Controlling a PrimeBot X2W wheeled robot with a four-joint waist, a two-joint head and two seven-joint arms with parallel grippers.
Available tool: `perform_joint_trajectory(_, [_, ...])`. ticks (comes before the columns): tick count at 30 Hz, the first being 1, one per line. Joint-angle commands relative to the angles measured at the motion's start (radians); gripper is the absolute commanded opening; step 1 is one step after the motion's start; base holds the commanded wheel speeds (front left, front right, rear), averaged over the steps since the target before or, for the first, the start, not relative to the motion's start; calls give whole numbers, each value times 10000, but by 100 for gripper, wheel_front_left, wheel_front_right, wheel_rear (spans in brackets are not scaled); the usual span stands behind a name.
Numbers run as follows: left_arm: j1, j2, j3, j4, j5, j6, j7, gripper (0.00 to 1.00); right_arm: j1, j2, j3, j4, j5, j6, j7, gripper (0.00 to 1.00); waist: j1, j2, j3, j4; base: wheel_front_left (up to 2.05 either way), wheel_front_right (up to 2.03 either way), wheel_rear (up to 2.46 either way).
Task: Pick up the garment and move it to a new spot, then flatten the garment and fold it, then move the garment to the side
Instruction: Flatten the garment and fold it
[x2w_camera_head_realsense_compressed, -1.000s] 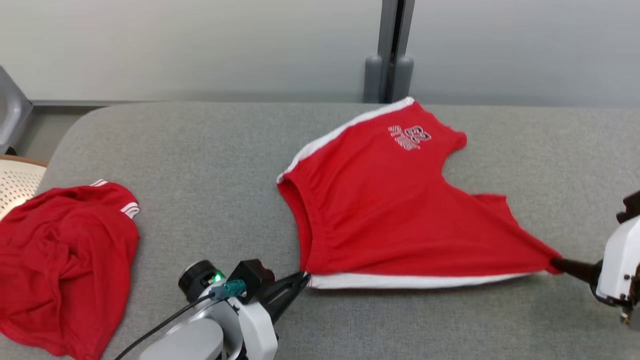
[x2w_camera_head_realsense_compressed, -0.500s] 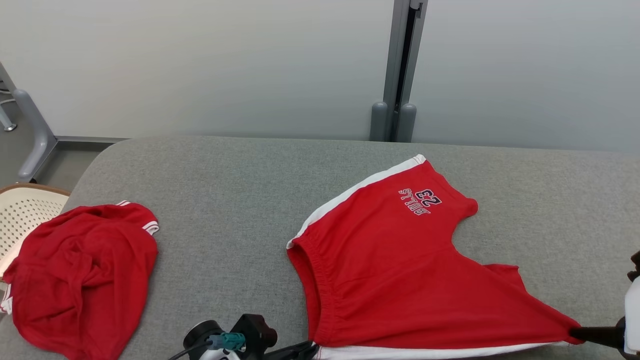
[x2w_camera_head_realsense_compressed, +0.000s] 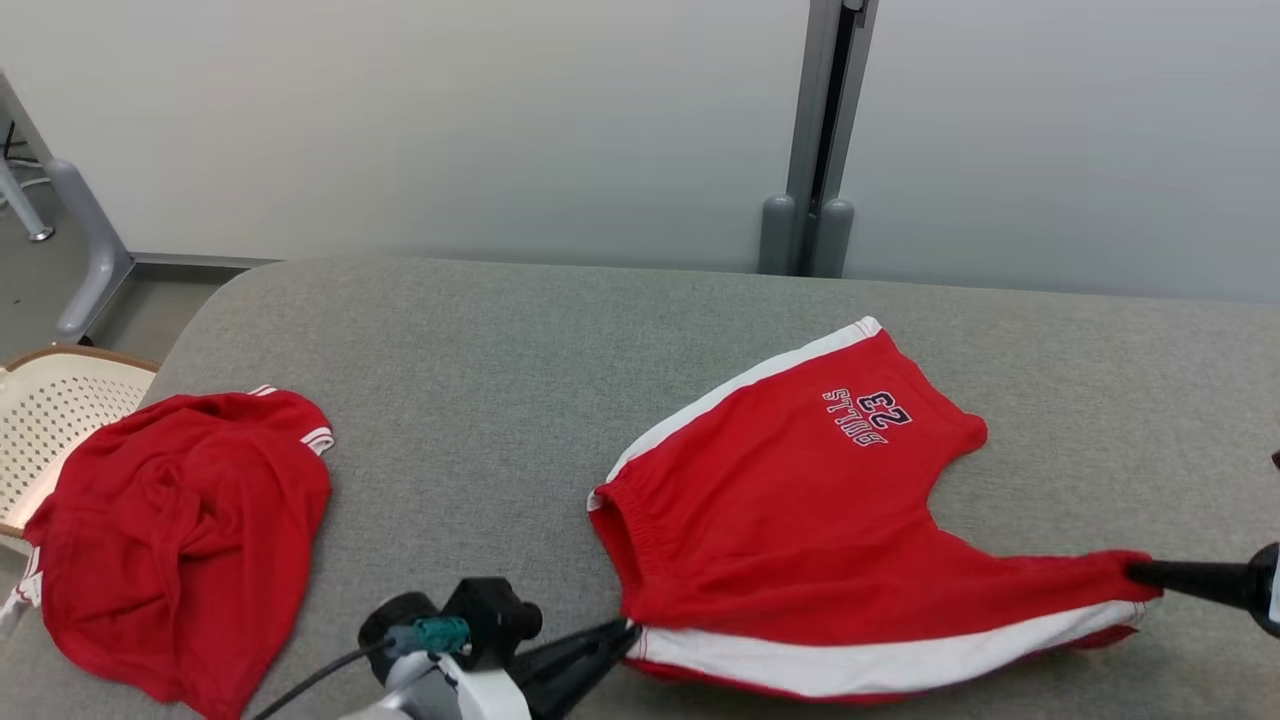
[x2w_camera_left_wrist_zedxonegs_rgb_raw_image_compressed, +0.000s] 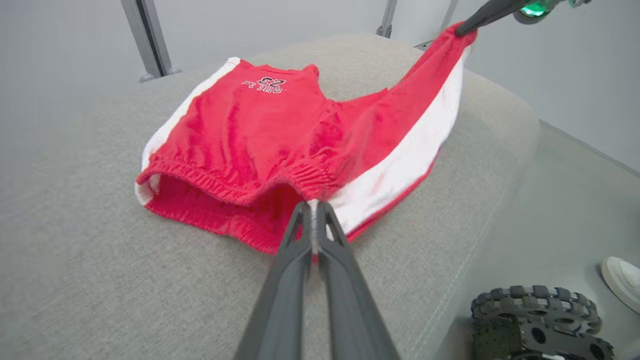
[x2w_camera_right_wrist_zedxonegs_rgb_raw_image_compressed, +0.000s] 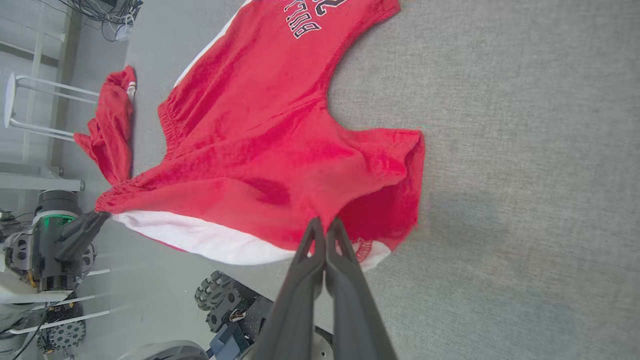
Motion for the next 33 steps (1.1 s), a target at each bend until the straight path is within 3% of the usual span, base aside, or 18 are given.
perform_joint_trajectory(1, [-222,50,135,12,42,102,-87,0,-151,32,-41,-27,92,1,33,0,0,0,128,106,0,0,0])
perform_joint_trajectory(11, [-1530,-807,720,628,202,134,-560,0,-2550,-65,131,925,357,1,506,0,0,0,1350,941,0,0,0])
perform_joint_trajectory(21, [-2764,-2054,930,2130,112,-121,-1103,0,-5632,1116,878,3393,-337,1,1108,0,0,0,2616,1620,0,0,0])
perform_joint_trajectory(33, [-3574,-2893,592,3141,-193,-185,-1424,0,-7952,2494,1410,5430,-1449,1,1125,0,0,0,3524,2129,0,0,0])
